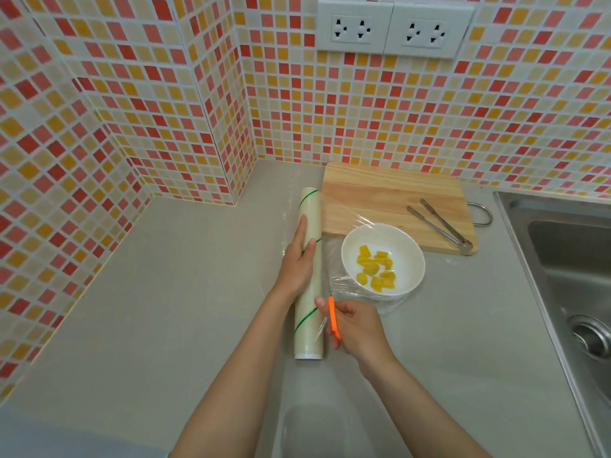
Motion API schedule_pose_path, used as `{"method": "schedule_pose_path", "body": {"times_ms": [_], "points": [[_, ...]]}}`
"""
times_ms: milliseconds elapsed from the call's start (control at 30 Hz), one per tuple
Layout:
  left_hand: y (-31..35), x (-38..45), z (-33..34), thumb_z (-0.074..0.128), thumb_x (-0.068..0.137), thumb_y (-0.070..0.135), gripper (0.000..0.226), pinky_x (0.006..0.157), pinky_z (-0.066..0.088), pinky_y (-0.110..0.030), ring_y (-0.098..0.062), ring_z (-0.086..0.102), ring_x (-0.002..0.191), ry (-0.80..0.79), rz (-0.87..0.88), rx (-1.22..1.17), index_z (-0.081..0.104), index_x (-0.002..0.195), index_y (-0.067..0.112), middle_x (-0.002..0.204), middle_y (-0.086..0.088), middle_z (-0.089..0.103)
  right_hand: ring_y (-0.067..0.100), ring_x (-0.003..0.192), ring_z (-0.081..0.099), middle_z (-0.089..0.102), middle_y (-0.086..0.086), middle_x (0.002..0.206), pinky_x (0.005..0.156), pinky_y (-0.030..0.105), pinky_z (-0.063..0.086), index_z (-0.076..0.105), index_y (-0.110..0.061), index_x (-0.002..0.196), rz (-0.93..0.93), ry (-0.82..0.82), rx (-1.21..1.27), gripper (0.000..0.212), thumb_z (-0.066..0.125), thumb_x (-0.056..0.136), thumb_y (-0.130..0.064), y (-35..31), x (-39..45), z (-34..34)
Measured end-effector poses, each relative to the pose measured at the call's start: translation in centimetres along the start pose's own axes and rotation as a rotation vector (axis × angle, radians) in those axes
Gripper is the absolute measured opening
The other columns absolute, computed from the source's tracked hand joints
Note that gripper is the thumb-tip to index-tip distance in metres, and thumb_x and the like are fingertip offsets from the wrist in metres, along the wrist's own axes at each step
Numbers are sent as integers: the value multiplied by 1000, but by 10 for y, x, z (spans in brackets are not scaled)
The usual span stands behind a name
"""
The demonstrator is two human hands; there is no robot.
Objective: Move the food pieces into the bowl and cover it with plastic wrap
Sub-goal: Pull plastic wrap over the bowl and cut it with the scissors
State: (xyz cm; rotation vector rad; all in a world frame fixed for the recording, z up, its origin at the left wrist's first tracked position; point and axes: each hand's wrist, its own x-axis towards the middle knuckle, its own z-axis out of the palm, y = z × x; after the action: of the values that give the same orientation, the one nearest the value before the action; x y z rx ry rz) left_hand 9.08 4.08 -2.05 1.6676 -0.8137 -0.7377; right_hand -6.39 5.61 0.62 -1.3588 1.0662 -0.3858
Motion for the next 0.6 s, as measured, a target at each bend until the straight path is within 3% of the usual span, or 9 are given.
{"method": "schedule_pose_path", "body": {"times_ms": [400, 600], "points": [[-3, -3, -2, 34, 101, 20, 52, 105, 16, -14, 8, 21, 129, -1, -10, -50, 15, 149, 27, 143, 22, 23, 15, 36, 41, 48, 6, 39, 44, 18, 34, 53, -13, 48, -31, 28, -2, 48, 69, 73, -52, -19, 22, 3], [0, -1, -5, 34, 101, 21, 52, 95, 17, 3, 9, 22, 127, 4, 6, -31, 15, 149, 27, 140, 25, 21, 11, 30, 38, 46, 2, 33, 34, 11, 29, 51, -16, 43, -16, 62, 26, 49, 70, 73, -50, -27, 31, 7]]}}
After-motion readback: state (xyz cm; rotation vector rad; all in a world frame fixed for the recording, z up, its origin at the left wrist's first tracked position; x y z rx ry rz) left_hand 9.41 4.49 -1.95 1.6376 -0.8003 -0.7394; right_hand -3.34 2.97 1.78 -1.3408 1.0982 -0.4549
